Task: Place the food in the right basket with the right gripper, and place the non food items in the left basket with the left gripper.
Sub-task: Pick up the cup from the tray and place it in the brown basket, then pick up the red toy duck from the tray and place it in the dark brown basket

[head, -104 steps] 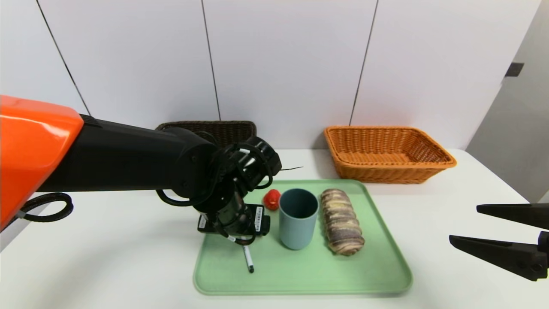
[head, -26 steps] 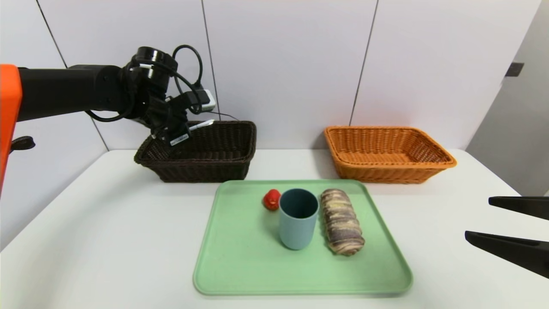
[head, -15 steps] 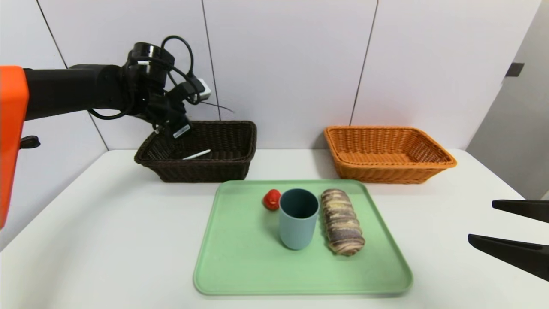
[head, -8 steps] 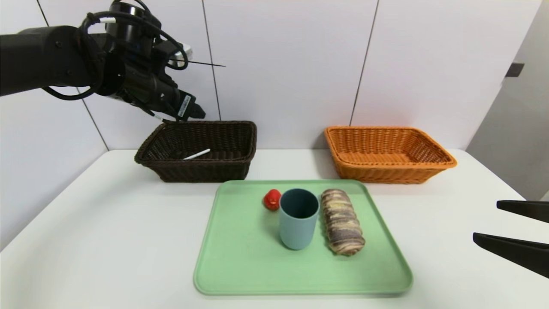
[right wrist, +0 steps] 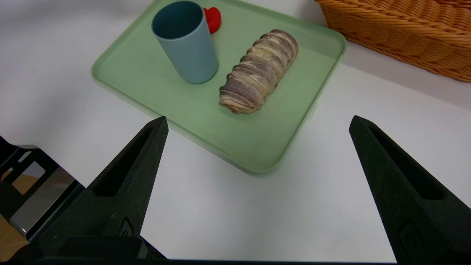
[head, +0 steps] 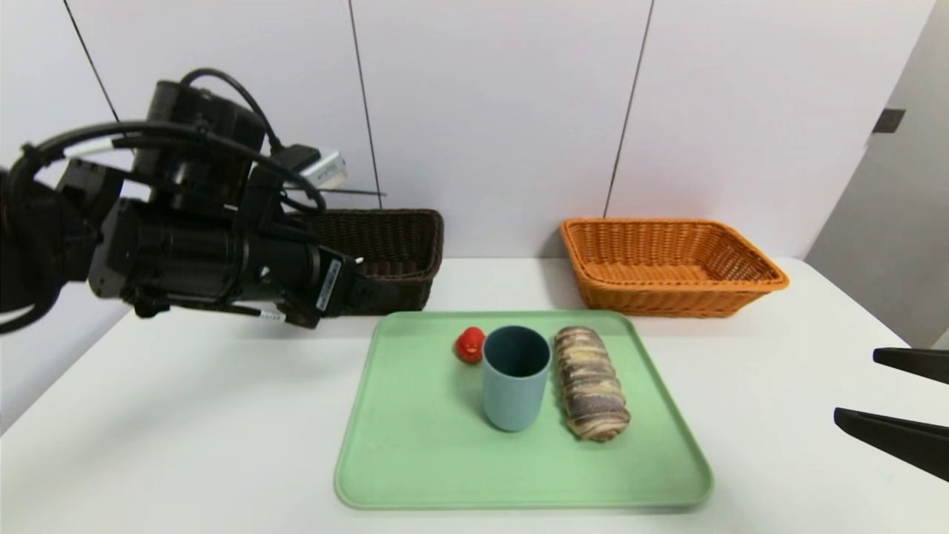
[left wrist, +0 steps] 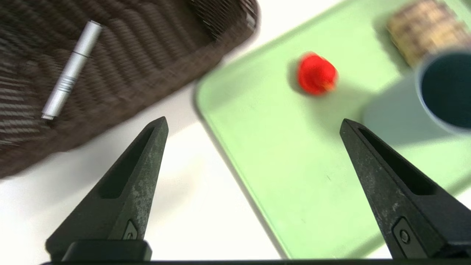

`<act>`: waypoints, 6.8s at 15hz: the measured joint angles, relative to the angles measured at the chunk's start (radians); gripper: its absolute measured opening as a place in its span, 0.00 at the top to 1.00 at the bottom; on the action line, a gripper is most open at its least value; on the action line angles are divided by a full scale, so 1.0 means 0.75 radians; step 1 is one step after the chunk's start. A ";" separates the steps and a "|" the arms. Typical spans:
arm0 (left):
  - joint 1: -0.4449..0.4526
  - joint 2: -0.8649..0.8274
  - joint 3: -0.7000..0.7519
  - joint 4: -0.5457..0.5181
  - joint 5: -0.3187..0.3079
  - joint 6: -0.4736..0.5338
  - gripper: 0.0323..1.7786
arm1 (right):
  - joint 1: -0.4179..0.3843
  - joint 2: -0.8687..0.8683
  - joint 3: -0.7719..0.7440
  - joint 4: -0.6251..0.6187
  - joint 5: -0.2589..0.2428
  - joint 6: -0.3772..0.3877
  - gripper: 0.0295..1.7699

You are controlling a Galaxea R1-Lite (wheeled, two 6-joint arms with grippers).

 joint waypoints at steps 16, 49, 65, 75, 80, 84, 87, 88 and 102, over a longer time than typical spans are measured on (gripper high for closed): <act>-0.326 -0.140 0.729 -0.823 -0.248 0.010 0.05 | 0.069 -0.042 -0.122 0.014 0.133 0.001 0.04; -0.406 0.562 0.482 -1.447 -0.235 0.003 0.36 | 0.159 0.007 -0.157 0.059 0.128 -0.003 0.04; 0.068 0.296 -0.174 -0.698 -0.127 0.038 0.36 | 0.140 -0.028 -0.127 0.057 0.131 0.000 0.04; 0.271 0.650 -0.448 -0.683 -0.126 0.054 0.36 | 0.140 -0.014 -0.118 0.056 0.129 -0.001 0.04; 0.273 0.759 -0.456 -0.708 -0.124 0.051 0.36 | 0.136 -0.012 -0.107 0.056 0.130 -0.001 0.04; 0.273 0.789 -0.453 -0.712 -0.124 0.047 0.23 | 0.136 -0.013 -0.102 0.056 0.130 -0.001 0.04; 0.271 0.788 -0.443 -0.712 -0.121 0.022 0.17 | 0.135 -0.016 -0.097 0.056 0.130 0.000 0.04; 0.271 0.781 -0.437 -0.710 -0.118 0.020 0.15 | 0.135 -0.017 -0.096 0.055 0.130 -0.001 0.04; 0.285 0.289 -0.393 -0.324 -0.053 -0.108 0.06 | 0.125 -0.038 -0.062 0.041 0.128 0.001 0.04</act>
